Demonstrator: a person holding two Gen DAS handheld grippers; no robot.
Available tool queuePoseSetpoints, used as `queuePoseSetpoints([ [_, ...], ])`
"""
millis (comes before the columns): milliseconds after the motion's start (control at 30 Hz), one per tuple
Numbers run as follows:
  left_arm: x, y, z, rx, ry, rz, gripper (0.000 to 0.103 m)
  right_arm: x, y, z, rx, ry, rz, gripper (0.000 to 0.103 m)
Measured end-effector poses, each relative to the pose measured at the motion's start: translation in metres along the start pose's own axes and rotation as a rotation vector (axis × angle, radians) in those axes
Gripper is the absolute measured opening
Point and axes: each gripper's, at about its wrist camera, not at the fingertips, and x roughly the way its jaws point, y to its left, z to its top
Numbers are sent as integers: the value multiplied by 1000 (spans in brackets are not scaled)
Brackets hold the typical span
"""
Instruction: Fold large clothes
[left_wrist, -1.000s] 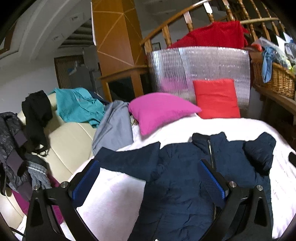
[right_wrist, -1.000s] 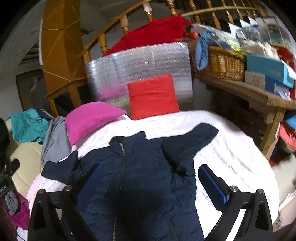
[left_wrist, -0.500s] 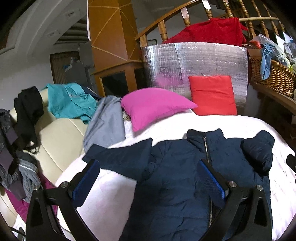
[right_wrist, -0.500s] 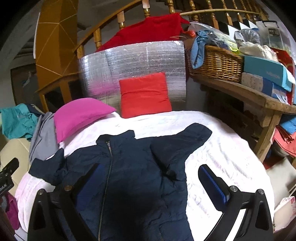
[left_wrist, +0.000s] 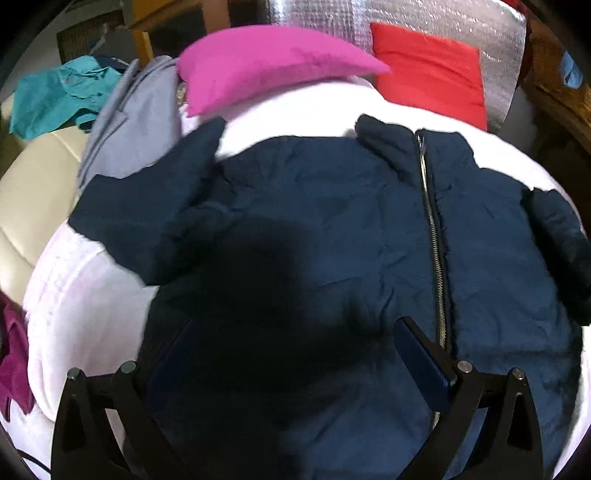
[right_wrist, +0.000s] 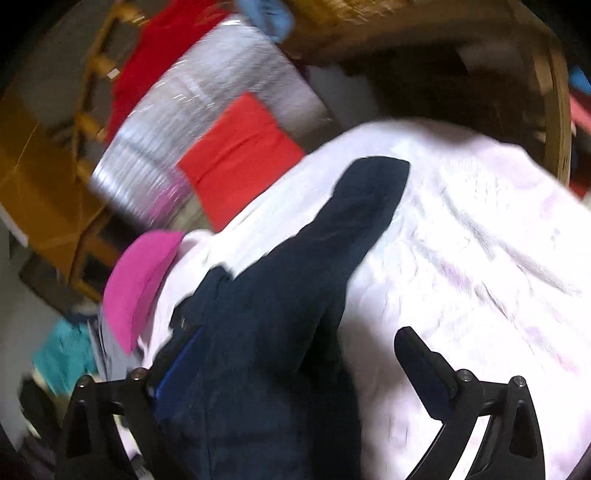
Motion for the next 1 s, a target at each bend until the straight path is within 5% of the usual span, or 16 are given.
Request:
queuePoseSetpoints([
  [233,53,-12,6,46,171,7,103,95,-40,58,209,47,-15,81],
  [400,59,-9,10,27,152,-10,103,145,-74,78,327,49,-22,56],
  [567,60,-8,4,36,112,-2,103,152,-69,84,265,19,4,29],
  [767,54,6,26,46,178,-52,103,109,2,67,48,-95,125,25],
  [900,11,46,41,-21,7,-5,103,75,86,23,-191,-83,224,25],
  [1000,-19,81,49,-77,-118,60,103,66,147,-39,-331,12,336,25],
])
